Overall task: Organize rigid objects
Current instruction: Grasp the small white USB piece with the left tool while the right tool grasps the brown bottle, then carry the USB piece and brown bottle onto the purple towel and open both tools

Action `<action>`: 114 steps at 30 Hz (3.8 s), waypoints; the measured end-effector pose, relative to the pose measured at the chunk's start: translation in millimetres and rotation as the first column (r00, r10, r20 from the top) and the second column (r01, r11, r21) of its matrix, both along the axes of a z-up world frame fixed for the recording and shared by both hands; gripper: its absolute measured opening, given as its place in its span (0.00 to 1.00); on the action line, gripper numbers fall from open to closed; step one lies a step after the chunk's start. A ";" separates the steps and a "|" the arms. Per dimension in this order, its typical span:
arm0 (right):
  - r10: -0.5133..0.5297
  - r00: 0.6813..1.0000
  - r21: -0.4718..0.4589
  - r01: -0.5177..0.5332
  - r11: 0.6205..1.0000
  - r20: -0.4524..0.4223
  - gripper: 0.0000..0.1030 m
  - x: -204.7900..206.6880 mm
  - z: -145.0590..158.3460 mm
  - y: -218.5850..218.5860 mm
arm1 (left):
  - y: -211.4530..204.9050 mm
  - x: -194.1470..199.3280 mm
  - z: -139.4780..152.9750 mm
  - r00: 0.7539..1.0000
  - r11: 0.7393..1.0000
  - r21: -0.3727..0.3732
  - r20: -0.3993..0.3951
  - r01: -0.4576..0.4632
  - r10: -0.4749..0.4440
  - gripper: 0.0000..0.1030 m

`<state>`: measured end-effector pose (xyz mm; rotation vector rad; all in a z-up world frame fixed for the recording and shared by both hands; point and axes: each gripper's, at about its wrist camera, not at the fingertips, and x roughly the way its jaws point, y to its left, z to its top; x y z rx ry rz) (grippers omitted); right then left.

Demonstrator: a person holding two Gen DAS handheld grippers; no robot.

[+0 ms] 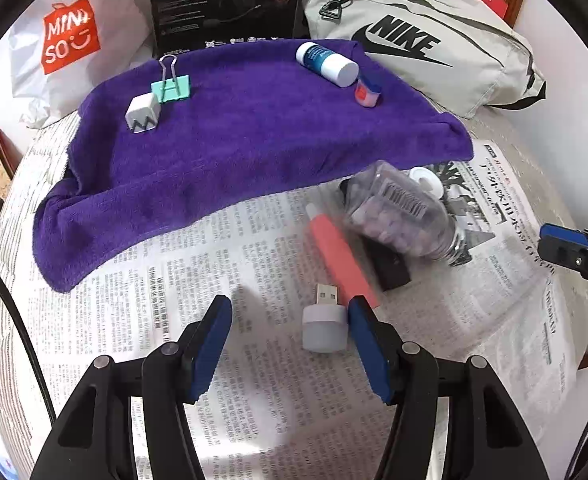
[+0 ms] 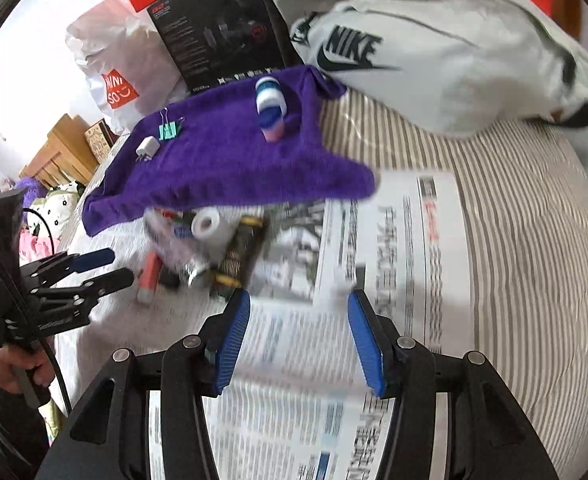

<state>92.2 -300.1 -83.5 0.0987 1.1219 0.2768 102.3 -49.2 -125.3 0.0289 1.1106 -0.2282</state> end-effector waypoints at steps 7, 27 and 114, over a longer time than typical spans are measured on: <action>0.010 1.000 -0.027 -0.011 1.000 -0.014 0.49 -8.9 -6.6 5.5 | 5.7 -6.1 -5.5 1.000 1.000 0.023 0.005 0.011 -0.011 0.56; 0.052 0.999 -0.035 -0.053 0.998 -0.005 0.49 32.2 -18.5 47.3 | 20.7 -11.1 -6.2 1.000 1.000 0.024 0.021 0.018 -0.018 0.22; 0.241 0.967 -0.113 -0.232 0.966 0.077 0.23 117.9 20.6 81.5 | 94.2 68.3 47.0 0.989 0.985 -0.149 0.104 -0.085 0.101 0.22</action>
